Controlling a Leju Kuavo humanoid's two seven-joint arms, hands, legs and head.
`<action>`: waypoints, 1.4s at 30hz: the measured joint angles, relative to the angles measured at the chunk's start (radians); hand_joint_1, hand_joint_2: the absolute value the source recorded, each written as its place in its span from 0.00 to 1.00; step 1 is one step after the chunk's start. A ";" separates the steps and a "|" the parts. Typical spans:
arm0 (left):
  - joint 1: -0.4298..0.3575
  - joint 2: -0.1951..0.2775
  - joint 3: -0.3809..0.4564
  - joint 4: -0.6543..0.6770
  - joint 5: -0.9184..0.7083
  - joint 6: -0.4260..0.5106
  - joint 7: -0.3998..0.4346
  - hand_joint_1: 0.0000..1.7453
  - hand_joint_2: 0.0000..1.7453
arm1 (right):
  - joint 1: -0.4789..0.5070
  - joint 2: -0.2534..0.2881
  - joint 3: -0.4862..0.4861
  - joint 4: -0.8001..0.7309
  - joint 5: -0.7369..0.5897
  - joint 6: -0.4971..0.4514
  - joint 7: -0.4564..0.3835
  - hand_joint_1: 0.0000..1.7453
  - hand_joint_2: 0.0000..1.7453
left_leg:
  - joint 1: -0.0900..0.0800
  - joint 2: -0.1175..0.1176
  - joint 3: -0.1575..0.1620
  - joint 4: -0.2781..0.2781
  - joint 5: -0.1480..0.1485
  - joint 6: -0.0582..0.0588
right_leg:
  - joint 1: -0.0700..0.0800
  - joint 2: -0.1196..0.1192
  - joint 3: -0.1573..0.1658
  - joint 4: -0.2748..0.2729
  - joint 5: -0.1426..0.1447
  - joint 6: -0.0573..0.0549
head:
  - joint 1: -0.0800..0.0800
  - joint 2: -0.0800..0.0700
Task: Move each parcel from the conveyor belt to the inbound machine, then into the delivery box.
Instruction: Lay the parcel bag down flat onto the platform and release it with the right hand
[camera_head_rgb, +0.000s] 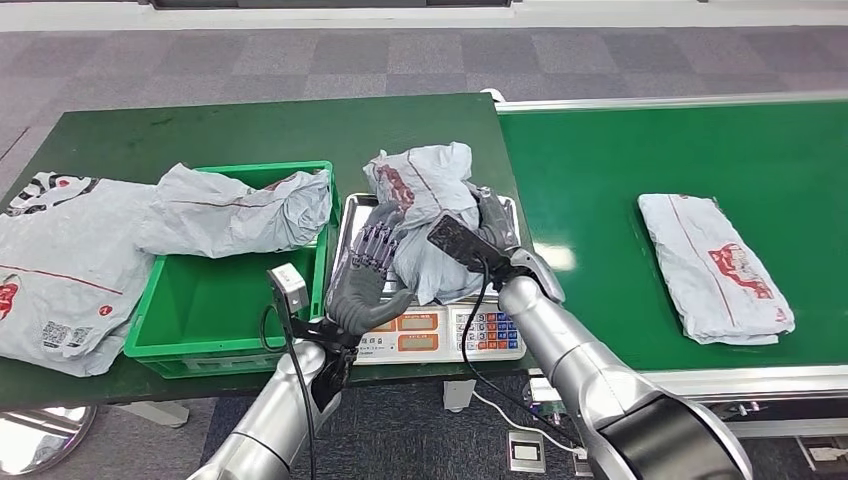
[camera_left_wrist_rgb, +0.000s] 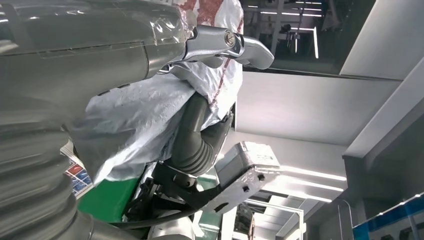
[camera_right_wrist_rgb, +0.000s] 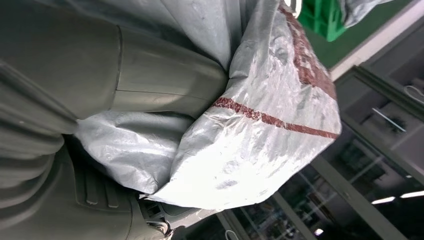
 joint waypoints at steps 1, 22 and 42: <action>0.000 0.000 0.000 0.000 0.000 0.000 0.000 0.00 1.00 | -0.003 0.000 0.002 0.007 0.000 0.000 0.001 1.00 1.00 | 0.000 0.000 0.000 0.000 0.000 0.000 | 0.000 0.000 0.000 0.000 0.000 0.000 | 0.000 0.000; 0.006 0.002 0.000 0.001 -0.009 0.000 0.000 0.00 1.00 | -0.047 -0.008 0.029 0.112 0.041 0.308 0.252 0.25 0.75 | 0.000 0.000 0.000 0.000 0.000 0.000 | 0.000 0.000 0.000 0.000 0.000 0.000 | 0.000 0.000; 0.008 0.012 0.000 -0.017 -0.009 -0.007 0.000 0.00 1.00 | 0.077 -0.056 0.026 -0.143 -0.108 0.143 -0.190 0.00 1.00 | 0.000 0.001 0.000 0.000 0.000 0.000 | 0.000 0.000 -0.001 0.000 0.000 0.000 | 0.000 0.000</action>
